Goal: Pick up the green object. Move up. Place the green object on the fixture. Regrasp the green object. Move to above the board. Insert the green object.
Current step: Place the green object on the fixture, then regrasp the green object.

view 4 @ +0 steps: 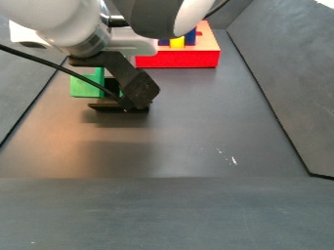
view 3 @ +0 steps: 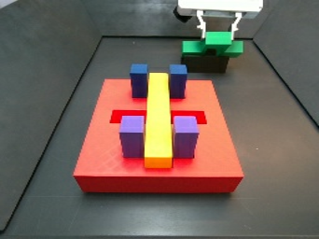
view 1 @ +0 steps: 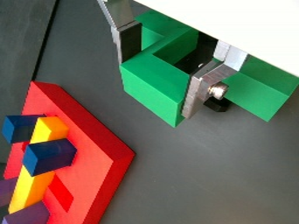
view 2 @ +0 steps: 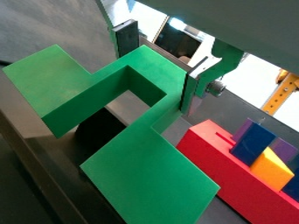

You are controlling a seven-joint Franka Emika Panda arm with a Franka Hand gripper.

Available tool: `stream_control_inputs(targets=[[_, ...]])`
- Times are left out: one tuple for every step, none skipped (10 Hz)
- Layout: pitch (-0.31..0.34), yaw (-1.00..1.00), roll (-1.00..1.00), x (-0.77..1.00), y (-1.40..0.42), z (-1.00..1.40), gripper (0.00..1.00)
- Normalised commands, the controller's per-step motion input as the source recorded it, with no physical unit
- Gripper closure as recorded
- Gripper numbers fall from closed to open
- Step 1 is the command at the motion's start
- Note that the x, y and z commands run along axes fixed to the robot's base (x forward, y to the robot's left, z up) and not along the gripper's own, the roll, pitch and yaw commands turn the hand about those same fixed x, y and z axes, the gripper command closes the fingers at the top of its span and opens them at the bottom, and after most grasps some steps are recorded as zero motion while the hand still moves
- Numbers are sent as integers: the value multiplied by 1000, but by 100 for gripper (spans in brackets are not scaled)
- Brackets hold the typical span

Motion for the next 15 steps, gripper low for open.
stream_control_inputs(targets=[[0, -143, 0, 0, 0, -106, 100], [0, -120, 0, 0, 0, -80, 100], [0, -26, 63, 0, 0, 0, 100], [0, 0, 0, 0, 0, 0, 100], [0, 0, 0, 0, 0, 0, 0], [0, 0, 0, 51, 0, 0, 0], [109, 0, -106, 194, 171, 246, 0], [106, -54, -231, 131, 317, 497, 0], [126, -6, -229, 177, 269, 551, 0], [114, 0, -117, 211, 186, 463, 0], [89, 0, 0, 246, 211, 314, 0], [0, 0, 243, 51, 40, 154, 0], [0, 0, 623, 29, 0, 137, 0], [0, 0, 906, 0, 0, 31, 0], [0, 0, 1000, 0, 0, 0, 0]])
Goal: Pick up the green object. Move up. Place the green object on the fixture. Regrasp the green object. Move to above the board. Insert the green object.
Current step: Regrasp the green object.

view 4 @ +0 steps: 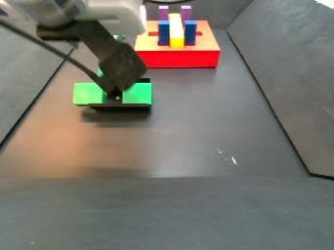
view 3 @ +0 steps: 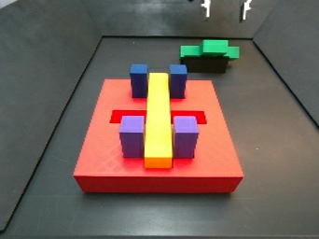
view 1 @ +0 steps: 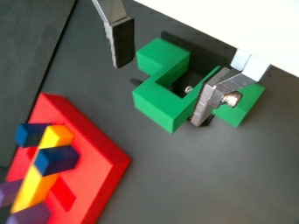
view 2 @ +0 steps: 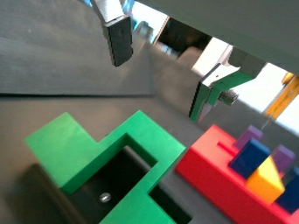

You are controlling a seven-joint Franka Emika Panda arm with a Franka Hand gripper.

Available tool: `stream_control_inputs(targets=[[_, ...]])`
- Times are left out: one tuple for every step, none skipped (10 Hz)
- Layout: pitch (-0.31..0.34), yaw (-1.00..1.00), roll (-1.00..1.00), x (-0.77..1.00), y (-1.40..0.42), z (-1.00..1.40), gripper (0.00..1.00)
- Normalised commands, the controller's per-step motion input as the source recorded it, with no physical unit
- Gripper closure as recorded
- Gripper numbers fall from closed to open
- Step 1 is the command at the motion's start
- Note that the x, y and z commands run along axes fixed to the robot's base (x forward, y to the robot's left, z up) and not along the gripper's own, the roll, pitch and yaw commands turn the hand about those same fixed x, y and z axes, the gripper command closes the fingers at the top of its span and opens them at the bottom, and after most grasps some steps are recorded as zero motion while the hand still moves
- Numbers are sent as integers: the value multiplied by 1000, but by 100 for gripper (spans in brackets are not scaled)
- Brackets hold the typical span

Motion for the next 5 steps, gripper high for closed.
stream_control_inputs(targets=[[0, 20, 1000, -37, -40, 0, 0], [0, 43, 1000, -29, -60, 0, 0], [0, 46, 1000, 0, -154, 0, 0], [17, 40, 1000, 0, -174, 0, 0], [3, 57, 1000, 0, -177, 0, 0]])
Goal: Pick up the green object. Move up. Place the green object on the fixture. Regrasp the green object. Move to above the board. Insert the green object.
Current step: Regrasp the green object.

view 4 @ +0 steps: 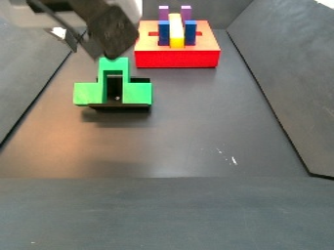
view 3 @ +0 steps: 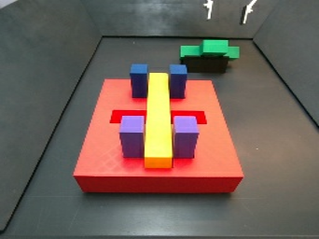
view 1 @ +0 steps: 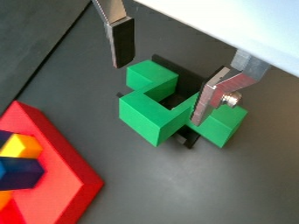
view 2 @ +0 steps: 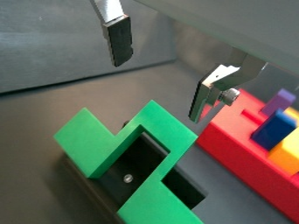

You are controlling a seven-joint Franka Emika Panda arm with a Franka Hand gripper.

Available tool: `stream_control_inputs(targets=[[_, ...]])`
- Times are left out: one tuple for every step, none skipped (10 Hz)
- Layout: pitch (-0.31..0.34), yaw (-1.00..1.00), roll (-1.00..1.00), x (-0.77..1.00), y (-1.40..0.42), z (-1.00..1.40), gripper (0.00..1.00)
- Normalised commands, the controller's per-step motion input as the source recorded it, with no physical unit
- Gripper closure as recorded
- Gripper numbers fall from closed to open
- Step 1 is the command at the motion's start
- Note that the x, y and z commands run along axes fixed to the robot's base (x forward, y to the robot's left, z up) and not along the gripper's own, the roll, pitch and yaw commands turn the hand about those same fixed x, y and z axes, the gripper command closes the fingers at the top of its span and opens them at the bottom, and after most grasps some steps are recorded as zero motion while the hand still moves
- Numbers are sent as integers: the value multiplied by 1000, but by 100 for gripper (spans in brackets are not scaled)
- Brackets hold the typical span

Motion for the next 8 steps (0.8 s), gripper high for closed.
stream_control_inputs(targets=[[31, 57, 1000, 0, -206, 0, 0], [0, 57, 1000, -20, -211, 0, 0], [20, 54, 1000, 0, -209, 0, 0], [0, 54, 1000, 0, -197, 0, 0], [14, 46, 1000, 0, -189, -3, 0], [0, 51, 1000, -11, -194, -14, 0], [0, 49, 1000, -20, -194, -9, 0], [0, 66, 1000, -54, -200, 0, 0]])
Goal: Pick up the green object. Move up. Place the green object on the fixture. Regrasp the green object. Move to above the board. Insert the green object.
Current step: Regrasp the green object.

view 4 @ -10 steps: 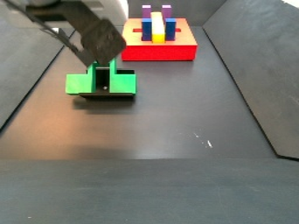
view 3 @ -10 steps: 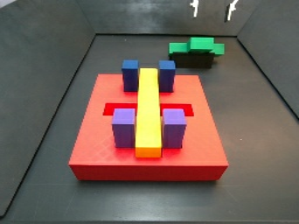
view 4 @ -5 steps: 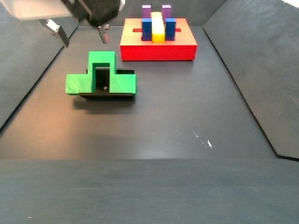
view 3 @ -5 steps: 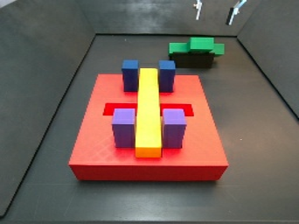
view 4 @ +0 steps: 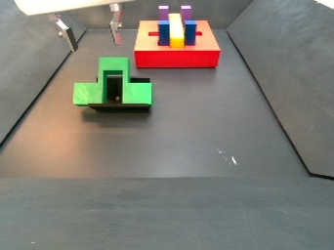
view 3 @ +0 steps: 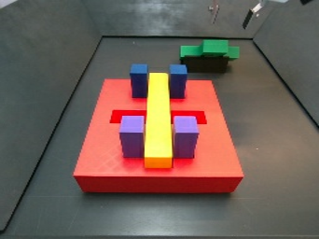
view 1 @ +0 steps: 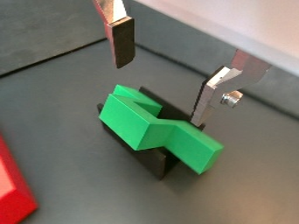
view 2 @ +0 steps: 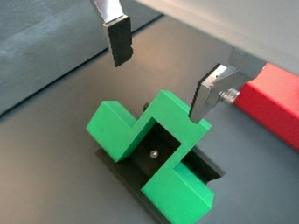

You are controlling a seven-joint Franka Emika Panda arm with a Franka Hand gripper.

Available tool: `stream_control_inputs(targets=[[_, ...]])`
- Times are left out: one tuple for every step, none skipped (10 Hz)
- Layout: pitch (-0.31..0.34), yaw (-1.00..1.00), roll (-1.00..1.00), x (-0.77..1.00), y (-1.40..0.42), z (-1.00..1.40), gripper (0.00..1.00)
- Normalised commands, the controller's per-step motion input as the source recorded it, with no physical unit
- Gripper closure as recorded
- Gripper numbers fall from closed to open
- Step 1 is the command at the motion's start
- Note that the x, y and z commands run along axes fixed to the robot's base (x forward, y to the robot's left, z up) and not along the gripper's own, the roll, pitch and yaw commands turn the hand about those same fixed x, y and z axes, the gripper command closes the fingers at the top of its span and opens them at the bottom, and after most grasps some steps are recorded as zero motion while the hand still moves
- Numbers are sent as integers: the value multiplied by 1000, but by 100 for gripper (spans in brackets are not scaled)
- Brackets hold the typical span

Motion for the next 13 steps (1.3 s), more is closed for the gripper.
stream_control_inputs(targets=[[0, 86, 1000, -71, -197, -11, 0], [0, 100, 1000, -83, -197, -6, 0], [0, 106, 1000, -71, -191, -23, 0], [0, 117, 1000, -63, -203, -14, 0], [0, 114, 1000, -54, -209, -31, 0], [0, 100, 1000, -17, -206, -49, 0], [0, 74, 1000, 0, -203, -111, 0], [0, 69, 1000, 0, -200, -109, 0], [0, 66, 1000, 0, -197, -111, 0], [0, 57, 1000, 0, -206, -114, 0], [0, 49, 1000, 0, -226, -137, 0], [0, 40, 1000, 0, -229, -143, 0], [0, 49, 1000, 0, -231, -154, 0]])
